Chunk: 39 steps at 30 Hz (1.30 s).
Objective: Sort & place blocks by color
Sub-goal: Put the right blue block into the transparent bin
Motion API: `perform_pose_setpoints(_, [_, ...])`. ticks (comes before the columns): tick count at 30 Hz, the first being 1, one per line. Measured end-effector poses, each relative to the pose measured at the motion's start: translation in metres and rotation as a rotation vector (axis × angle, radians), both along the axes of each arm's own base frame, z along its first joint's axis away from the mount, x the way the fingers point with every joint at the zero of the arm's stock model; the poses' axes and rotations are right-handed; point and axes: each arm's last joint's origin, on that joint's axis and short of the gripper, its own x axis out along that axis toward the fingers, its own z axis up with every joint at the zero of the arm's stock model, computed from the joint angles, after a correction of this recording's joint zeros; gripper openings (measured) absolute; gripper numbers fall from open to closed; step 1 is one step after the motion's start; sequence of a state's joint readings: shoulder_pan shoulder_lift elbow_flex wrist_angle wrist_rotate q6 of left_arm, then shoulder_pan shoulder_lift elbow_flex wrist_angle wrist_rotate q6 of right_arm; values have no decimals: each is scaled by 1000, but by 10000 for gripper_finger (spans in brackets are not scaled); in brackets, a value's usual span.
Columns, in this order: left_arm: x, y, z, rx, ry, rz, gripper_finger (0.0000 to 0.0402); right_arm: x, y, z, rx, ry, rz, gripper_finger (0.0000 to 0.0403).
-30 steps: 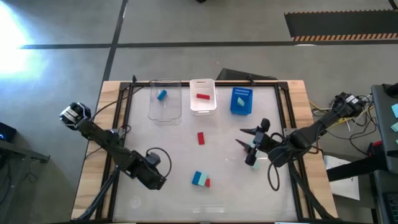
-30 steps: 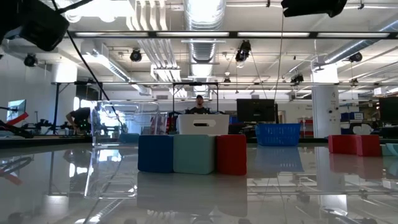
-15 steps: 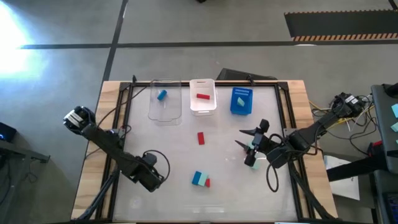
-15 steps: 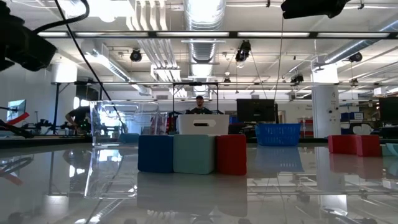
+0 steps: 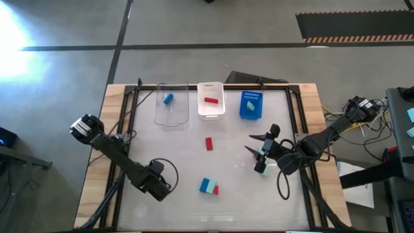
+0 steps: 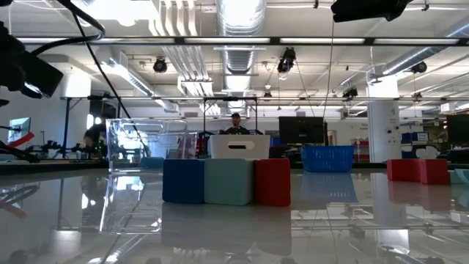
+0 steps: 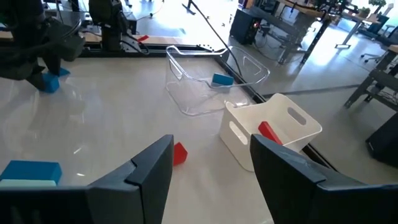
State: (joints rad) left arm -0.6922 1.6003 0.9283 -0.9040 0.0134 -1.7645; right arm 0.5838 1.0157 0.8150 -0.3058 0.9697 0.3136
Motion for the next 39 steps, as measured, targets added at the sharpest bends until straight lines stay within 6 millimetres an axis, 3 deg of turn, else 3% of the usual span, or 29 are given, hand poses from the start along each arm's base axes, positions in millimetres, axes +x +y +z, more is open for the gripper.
perform_pose_setpoints(6, [-1,-3,-5,1,20,-9,206,0,0,0,-3,2,1,203])
perform_pose_setpoints(17, [-1,-3,-5,0,21,-10,117,0,0,0,-2,1,1,203])
perform_pose_setpoints(25, [2,-5,-1,-11,7,-11,116,0,0,0,-13,7,5,203])
perform_pose_setpoints(39, [15,-15,27,-48,-67,-79,116,0,0,-2,-53,34,29,203])
